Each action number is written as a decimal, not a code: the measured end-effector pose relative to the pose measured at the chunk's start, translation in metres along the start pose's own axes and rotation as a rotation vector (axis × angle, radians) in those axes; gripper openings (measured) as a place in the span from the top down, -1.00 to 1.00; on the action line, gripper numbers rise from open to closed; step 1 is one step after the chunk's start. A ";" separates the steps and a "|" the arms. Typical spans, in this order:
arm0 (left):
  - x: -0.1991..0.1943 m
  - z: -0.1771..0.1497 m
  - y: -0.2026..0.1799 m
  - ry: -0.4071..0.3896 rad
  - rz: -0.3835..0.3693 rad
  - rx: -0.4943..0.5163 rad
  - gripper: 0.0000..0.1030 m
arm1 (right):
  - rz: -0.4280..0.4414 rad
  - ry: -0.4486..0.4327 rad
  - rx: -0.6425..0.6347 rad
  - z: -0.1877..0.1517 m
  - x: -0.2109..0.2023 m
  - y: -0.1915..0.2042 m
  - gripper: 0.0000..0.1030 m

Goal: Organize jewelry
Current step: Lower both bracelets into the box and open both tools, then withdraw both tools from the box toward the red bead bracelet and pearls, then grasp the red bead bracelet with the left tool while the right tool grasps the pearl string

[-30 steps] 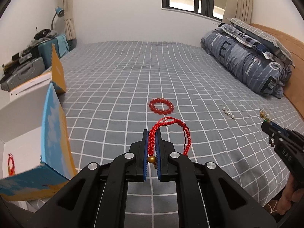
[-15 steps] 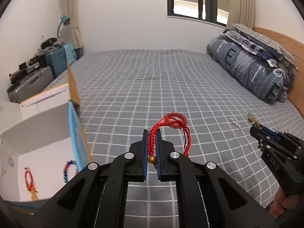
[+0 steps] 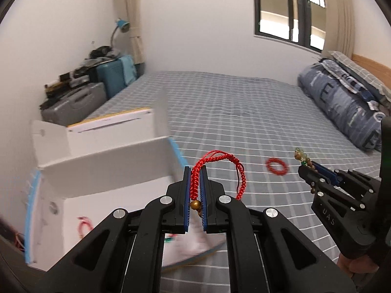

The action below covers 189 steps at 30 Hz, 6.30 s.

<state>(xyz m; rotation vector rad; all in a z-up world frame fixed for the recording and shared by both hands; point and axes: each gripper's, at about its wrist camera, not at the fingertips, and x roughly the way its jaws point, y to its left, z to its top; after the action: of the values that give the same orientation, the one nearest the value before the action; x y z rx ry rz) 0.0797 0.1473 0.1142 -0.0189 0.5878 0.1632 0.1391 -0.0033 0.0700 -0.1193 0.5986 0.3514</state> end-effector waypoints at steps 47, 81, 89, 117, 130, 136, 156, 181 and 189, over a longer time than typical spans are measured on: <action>0.070 -0.074 0.199 0.484 0.178 -0.302 0.87 | 0.249 0.466 -0.105 -0.008 0.123 0.193 0.72; 0.019 -0.057 0.196 0.277 0.175 -0.258 -0.89 | 0.186 0.241 -0.026 0.002 0.065 0.162 -0.86; 0.000 -0.048 0.179 0.204 0.135 -0.249 -0.89 | 0.159 0.163 -0.042 0.008 0.040 0.139 -0.86; 0.035 0.007 -0.048 0.082 -0.132 -0.058 -0.89 | -0.204 0.077 0.118 -0.007 0.001 -0.128 -0.86; 0.143 0.021 -0.178 0.181 -0.211 0.045 -0.89 | -0.365 0.156 0.193 -0.037 0.050 -0.262 -0.86; 0.209 0.013 -0.209 0.243 -0.211 0.069 -0.89 | -0.386 0.215 0.278 -0.055 0.096 -0.312 -0.86; 0.314 -0.018 -0.225 0.387 -0.137 0.036 -0.88 | -0.323 0.351 0.404 -0.099 0.161 -0.367 -0.72; 0.303 -0.015 -0.228 0.434 -0.249 0.044 0.76 | -0.375 0.342 0.385 -0.094 0.151 -0.368 0.80; 0.298 -0.012 -0.223 0.417 -0.264 0.032 0.76 | -0.366 0.303 0.380 -0.089 0.141 -0.365 0.80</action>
<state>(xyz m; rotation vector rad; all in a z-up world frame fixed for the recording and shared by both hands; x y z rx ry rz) 0.3530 -0.0298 -0.0668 -0.1007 0.9969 -0.1115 0.3305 -0.3221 -0.0802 0.0859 0.9151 -0.1425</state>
